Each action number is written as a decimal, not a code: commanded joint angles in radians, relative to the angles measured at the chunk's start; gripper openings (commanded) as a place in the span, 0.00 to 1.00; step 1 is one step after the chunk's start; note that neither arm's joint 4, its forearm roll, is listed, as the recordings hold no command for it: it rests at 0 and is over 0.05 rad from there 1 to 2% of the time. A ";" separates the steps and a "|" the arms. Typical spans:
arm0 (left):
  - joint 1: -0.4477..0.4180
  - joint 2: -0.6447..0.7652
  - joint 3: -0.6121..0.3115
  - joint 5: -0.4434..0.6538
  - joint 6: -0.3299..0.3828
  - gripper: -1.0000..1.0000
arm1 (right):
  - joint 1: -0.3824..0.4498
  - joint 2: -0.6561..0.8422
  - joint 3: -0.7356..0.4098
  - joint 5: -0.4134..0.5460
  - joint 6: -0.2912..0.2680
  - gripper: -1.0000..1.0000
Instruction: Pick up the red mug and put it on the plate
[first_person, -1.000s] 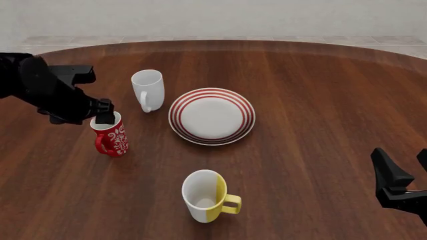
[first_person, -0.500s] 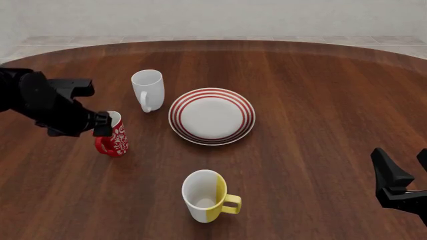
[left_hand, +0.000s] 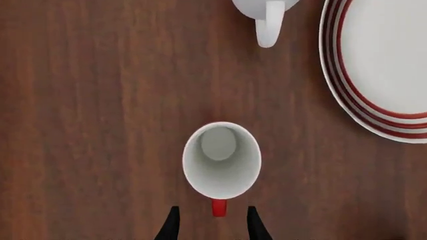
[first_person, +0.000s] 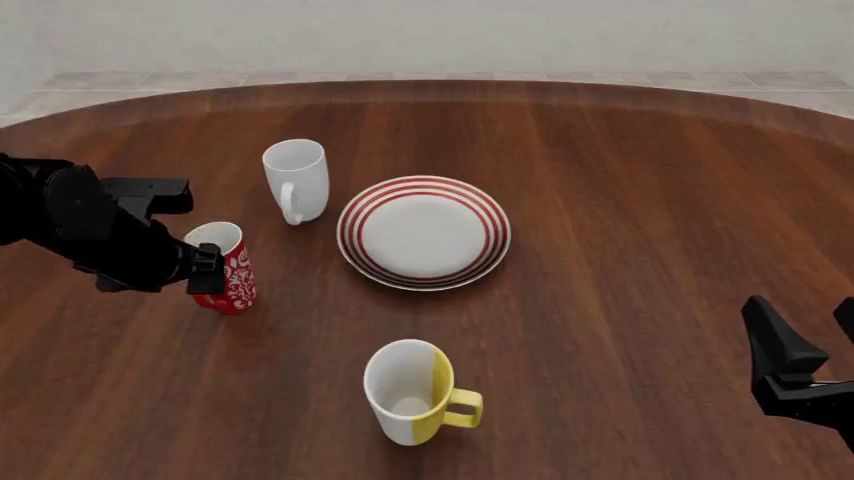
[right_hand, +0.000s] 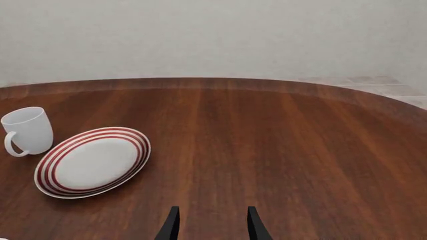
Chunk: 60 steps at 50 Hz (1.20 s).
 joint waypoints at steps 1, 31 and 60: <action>0.003 0.009 0.000 -0.008 0.013 1.00 | 0.000 0.000 0.000 0.000 0.000 1.00; -0.018 0.065 0.007 -0.050 0.003 1.00 | 0.000 0.000 0.000 0.000 0.000 1.00; 0.005 0.056 0.015 -0.065 0.053 0.00 | 0.000 0.000 0.000 0.000 0.000 1.00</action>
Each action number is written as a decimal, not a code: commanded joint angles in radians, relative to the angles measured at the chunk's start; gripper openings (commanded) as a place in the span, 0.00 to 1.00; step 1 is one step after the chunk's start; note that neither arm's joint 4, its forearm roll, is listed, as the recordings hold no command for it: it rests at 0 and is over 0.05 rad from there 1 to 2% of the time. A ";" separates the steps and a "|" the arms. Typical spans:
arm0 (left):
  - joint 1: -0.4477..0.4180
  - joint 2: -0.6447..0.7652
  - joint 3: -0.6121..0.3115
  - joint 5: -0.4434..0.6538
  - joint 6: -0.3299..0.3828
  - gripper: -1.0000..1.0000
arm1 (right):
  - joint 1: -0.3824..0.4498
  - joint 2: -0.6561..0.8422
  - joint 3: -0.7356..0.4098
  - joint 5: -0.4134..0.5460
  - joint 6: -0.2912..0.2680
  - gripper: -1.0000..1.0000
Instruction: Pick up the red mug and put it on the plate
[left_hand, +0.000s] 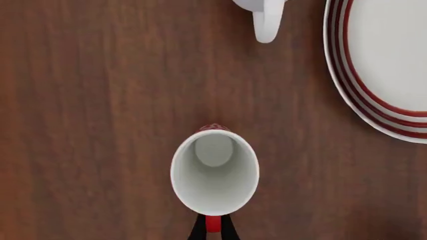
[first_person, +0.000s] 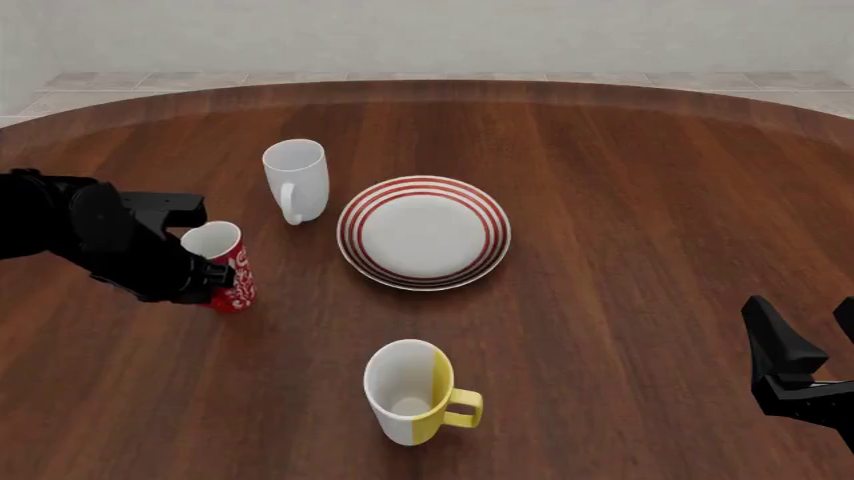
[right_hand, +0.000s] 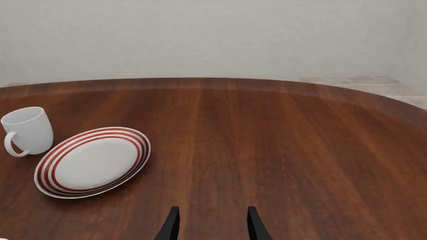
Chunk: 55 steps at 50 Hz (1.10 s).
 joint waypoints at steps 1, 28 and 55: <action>0.013 -0.009 -0.003 -0.005 0.036 0.00 | 0.000 0.000 0.000 0.000 0.000 1.00; 0.030 -0.074 -0.021 0.014 0.109 0.00 | 0.000 0.000 0.000 0.000 0.000 1.00; -0.036 -0.256 -0.192 0.154 0.167 0.00 | 0.000 0.000 0.000 0.000 0.000 1.00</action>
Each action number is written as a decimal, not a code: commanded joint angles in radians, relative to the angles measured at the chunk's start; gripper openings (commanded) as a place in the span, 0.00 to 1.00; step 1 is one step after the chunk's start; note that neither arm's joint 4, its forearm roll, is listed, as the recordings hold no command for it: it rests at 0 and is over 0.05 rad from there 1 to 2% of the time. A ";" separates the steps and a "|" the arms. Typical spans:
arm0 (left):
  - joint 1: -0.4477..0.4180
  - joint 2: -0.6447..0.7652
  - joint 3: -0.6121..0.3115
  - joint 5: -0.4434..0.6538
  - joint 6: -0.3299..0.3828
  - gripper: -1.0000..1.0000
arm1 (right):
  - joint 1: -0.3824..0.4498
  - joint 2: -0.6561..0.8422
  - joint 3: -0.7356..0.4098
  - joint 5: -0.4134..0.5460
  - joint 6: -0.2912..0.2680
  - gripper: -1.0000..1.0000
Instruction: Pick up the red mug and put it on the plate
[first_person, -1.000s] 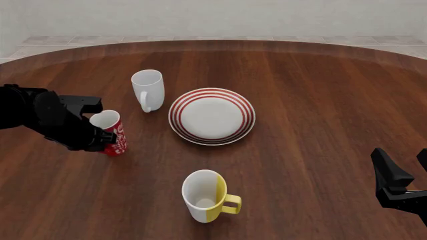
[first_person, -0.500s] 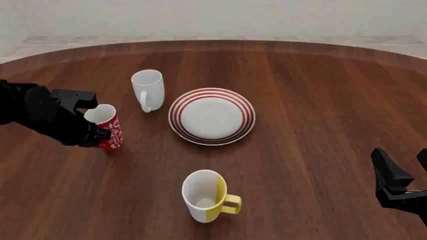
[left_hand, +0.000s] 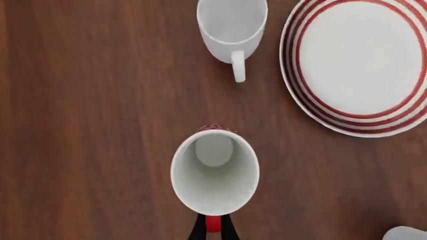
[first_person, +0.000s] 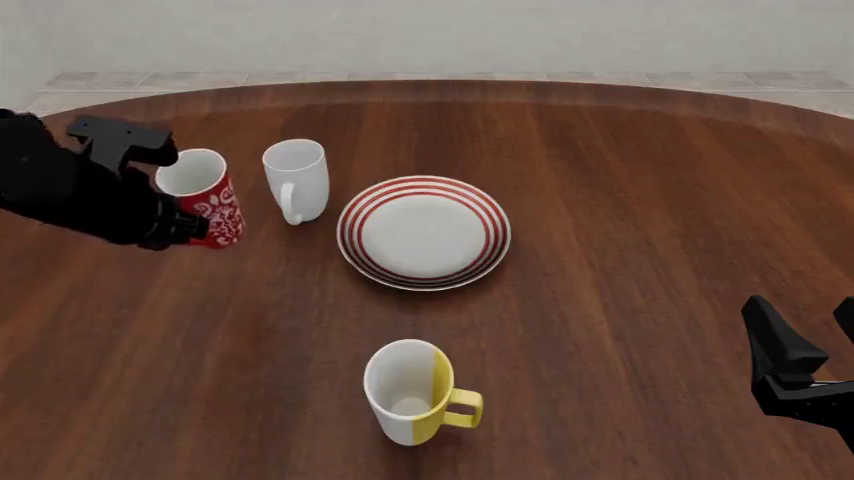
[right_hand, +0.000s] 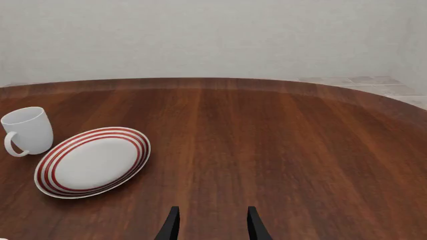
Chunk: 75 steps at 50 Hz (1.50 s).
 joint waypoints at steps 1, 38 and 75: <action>-0.039 -0.065 -0.110 0.077 0.019 0.00 | 0.000 0.000 0.000 0.000 0.000 1.00; -0.095 -0.080 -0.163 0.116 0.051 0.00 | 0.000 0.000 0.000 0.000 0.000 1.00; -0.155 -0.092 -0.290 0.195 0.062 0.00 | 0.000 0.000 0.000 0.000 0.000 1.00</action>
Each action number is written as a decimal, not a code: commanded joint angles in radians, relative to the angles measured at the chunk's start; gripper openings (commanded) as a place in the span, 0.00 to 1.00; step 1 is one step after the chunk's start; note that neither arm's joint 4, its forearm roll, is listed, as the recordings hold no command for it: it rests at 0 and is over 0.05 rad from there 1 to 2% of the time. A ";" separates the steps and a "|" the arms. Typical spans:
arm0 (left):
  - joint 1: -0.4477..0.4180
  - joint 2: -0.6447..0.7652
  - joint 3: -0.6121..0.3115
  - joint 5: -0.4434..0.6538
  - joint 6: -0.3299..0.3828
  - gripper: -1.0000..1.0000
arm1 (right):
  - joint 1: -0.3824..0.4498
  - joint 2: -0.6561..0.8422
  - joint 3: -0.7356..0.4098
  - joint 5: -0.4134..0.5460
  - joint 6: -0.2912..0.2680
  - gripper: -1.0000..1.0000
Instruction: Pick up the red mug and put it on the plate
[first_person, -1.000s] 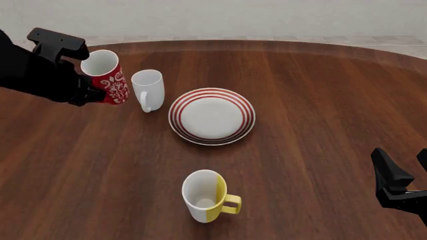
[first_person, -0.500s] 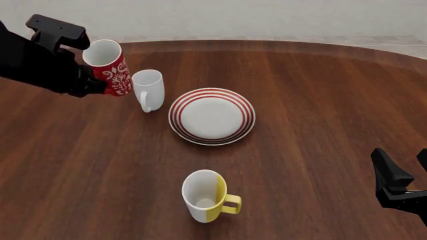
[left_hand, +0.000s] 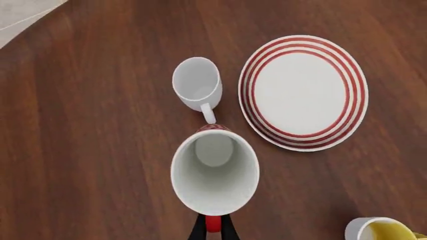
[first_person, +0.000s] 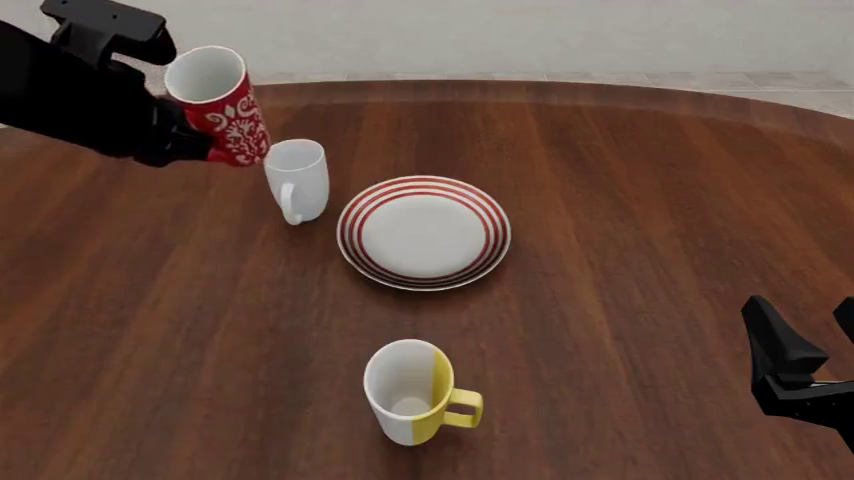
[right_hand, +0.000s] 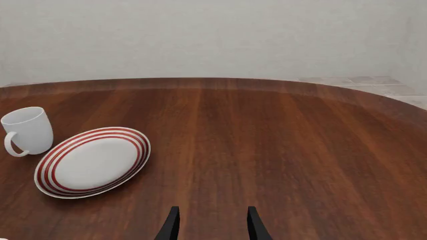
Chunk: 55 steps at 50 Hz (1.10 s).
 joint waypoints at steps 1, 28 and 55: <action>-0.041 -0.010 -0.040 0.028 0.010 0.00 | 0.000 0.000 0.000 0.000 0.000 1.00; -0.185 0.032 -0.144 0.135 0.137 0.00 | 0.000 0.000 0.000 0.000 0.000 1.00; -0.458 0.255 -0.523 0.317 -0.027 0.00 | 0.000 0.000 0.000 0.000 0.000 1.00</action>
